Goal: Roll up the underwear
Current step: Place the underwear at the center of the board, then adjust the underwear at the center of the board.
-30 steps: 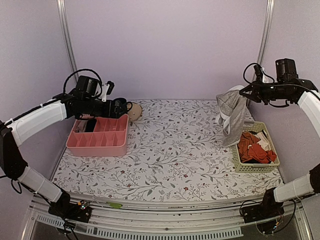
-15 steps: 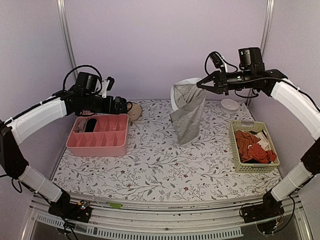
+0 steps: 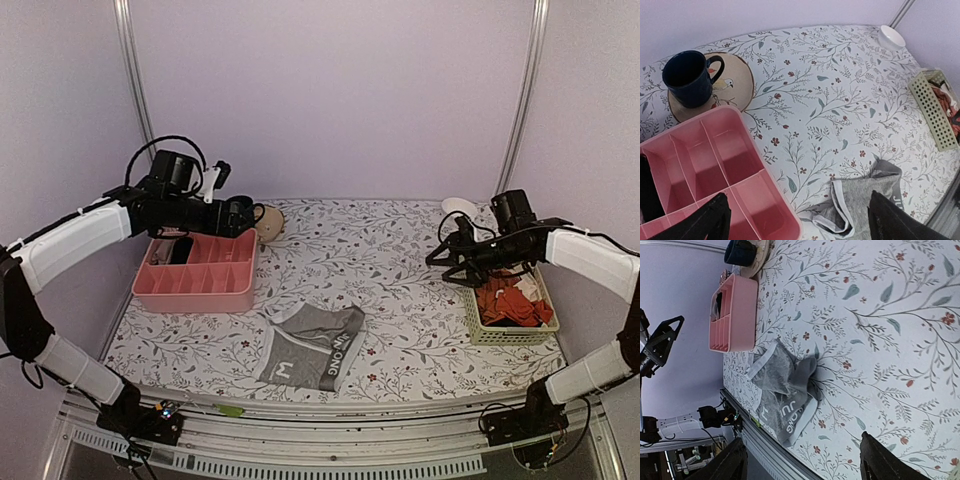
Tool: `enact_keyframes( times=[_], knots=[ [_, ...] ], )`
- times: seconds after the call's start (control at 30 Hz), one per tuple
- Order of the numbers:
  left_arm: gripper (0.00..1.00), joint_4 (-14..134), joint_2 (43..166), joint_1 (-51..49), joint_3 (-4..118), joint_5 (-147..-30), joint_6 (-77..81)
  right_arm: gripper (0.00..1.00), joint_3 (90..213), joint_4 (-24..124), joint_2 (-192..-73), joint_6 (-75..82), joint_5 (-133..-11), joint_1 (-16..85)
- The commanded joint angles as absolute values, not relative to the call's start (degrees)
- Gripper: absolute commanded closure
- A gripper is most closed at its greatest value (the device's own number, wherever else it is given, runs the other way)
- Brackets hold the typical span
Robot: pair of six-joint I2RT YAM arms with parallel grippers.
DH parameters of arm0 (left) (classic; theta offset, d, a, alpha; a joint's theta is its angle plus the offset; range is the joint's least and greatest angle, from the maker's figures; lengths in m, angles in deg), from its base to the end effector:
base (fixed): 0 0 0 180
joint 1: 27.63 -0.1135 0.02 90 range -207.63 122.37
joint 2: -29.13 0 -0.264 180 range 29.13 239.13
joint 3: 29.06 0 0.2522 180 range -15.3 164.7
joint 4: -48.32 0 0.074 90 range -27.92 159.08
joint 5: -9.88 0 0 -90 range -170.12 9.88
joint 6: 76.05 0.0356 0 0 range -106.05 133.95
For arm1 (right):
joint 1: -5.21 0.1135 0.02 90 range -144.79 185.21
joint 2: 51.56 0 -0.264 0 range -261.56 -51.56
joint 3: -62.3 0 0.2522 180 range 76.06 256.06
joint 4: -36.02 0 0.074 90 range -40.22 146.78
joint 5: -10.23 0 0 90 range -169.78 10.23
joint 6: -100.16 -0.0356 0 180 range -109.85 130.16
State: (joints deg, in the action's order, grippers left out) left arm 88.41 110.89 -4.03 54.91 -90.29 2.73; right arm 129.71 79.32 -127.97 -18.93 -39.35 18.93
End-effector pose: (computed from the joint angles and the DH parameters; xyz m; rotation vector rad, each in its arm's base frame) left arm 0.2909 -0.1340 0.3175 0.3430 2.2464 -0.5249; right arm 0.2557 0.0862 0.2507 0.0232 2.5530 1.1838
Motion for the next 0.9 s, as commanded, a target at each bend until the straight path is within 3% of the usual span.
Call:
enact_keyframes(
  times=[0.0, 0.3, 0.63, 0.7, 0.8, 0.87],
  knots=[
    [0.04, 89.15, 109.74, -3.55, 52.31, -95.39, 5.91, 0.24, 140.15, 78.53, -136.76, -11.62, -38.72, 28.04],
    [0.04, 86.92, 108.22, -3.15, 48.32, -102.77, 5.87, 0.35, 161.53, 85.87, -162.78, -0.24, -42.41, 42.21],
    [0.05, 88.25, 109.35, -1.66, 47.98, -106.63, 8.32, 0.42, 158.68, 87.48, -170.46, 2.57, -40.52, 44.96],
    [0.08, 88.55, 110.07, -1.30, 48.02, -107.55, 9.15, 0.54, 157.88, 87.29, -171.48, 2.94, -39.80, 45.10],
    [0.16, 89.35, 110.91, -0.06, 48.10, -108.36, 10.80, 0.94, 159.01, 88.14, -172.95, 3.82, -44.63, 44.62],
    [0.21, 89.58, 111.33, 0.81, 47.79, -108.73, 11.72, 1.00, 162.08, 88.78, -174.54, 3.95, -49.05, 43.15]
  ],
)
